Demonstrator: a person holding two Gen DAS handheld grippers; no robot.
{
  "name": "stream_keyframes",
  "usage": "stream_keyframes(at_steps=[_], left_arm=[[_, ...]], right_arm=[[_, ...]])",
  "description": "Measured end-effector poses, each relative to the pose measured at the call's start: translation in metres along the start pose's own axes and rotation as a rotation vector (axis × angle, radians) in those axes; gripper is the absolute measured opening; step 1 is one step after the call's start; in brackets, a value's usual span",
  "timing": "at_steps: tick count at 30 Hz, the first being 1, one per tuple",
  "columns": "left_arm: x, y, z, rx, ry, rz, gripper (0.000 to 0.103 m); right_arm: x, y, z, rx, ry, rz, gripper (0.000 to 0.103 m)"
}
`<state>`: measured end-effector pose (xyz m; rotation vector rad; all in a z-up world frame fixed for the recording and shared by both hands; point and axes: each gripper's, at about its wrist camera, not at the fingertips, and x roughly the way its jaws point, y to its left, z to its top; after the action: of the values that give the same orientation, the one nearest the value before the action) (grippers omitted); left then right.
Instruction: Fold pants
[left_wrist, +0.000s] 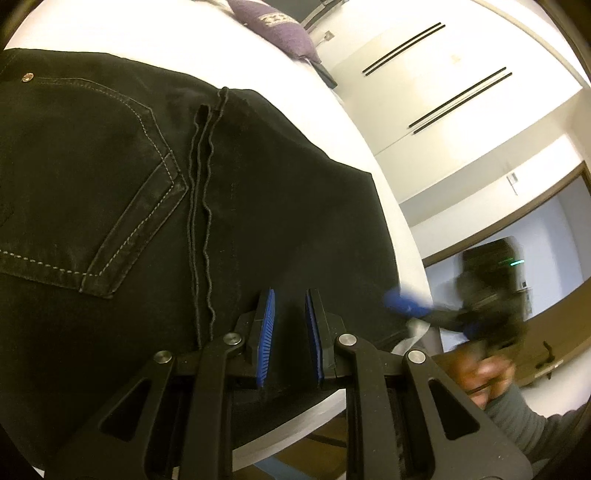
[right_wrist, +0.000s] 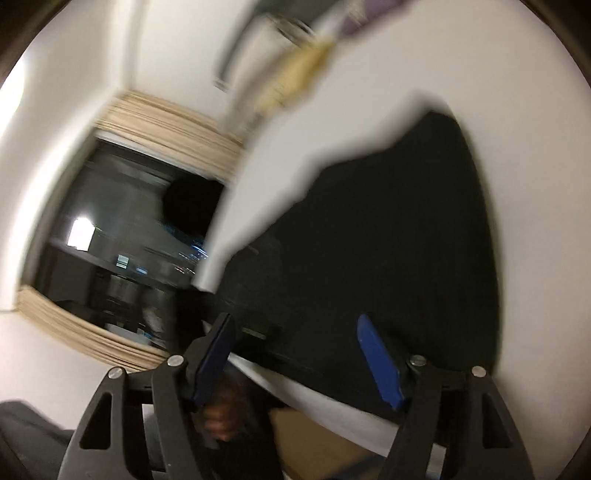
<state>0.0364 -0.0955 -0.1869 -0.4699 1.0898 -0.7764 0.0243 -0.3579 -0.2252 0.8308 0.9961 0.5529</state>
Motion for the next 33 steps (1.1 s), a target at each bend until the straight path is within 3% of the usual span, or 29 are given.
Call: stream_keyframes(at_steps=[1, 2, 3, 6, 9, 11, 13, 14, 15, 16, 18, 20, 21, 26, 30, 33], left_arm=[[-0.001, -0.003, -0.001, 0.0, -0.003, 0.003, 0.016], [-0.003, -0.004, -0.002, 0.003, -0.007, 0.006, 0.016], [-0.008, -0.006, -0.003, 0.008, -0.011, 0.014, 0.016], [-0.032, -0.007, -0.005, 0.008, -0.046, 0.044, 0.017], [-0.07, -0.007, -0.009, -0.004, -0.147, 0.048, 0.017], [-0.094, -0.003, -0.013, -0.029, -0.22, 0.078, 0.017], [-0.129, 0.012, -0.019, -0.076, -0.312, 0.11, 0.017], [-0.144, 0.019, -0.022, -0.097, -0.348, 0.125, 0.017], [-0.161, 0.029, -0.027, -0.131, -0.391, 0.152, 0.024], [-0.176, 0.041, -0.03, -0.173, -0.419, 0.18, 0.047], [-0.202, 0.064, -0.03, -0.259, -0.467, 0.231, 0.082], [-0.228, 0.088, -0.039, -0.343, -0.549, 0.248, 0.085], [-0.232, 0.096, -0.039, -0.374, -0.554, 0.25, 0.085], [-0.228, 0.127, -0.038, -0.442, -0.519, 0.241, 0.085], [-0.212, 0.136, -0.029, -0.441, -0.497, 0.217, 0.085], [-0.2, 0.153, -0.024, -0.493, -0.523, 0.141, 0.085]], right_arm=[[0.0, -0.008, -0.006, -0.009, -0.013, -0.053, 0.039], [-0.004, -0.01, -0.009, -0.022, -0.043, -0.078, 0.032], [-0.012, -0.01, -0.01, 0.002, -0.04, -0.068, 0.032], [-0.027, 0.002, -0.004, 0.036, -0.049, -0.109, 0.042], [-0.046, 0.032, 0.008, -0.051, -0.118, -0.025, 0.057], [-0.033, 0.046, 0.019, -0.077, -0.115, 0.029, 0.077], [-0.003, 0.041, 0.031, -0.066, -0.08, 0.028, 0.082], [0.015, 0.026, 0.035, -0.029, -0.049, -0.017, 0.082], [0.023, 0.011, 0.034, 0.005, -0.026, -0.059, 0.076], [0.026, -0.003, 0.033, 0.042, -0.042, -0.11, 0.055], [0.012, -0.003, 0.03, 0.094, -0.09, -0.092, 0.057], [0.001, 0.005, 0.028, 0.109, -0.098, -0.087, 0.065], [-0.007, 0.014, 0.026, 0.088, -0.119, -0.079, 0.065], [-0.017, 0.032, 0.026, 0.092, -0.166, -0.016, 0.066], [-0.008, 0.035, 0.025, 0.094, -0.151, -0.036, 0.066], [-0.003, 0.038, 0.024, 0.091, -0.145, -0.038, 0.066]])
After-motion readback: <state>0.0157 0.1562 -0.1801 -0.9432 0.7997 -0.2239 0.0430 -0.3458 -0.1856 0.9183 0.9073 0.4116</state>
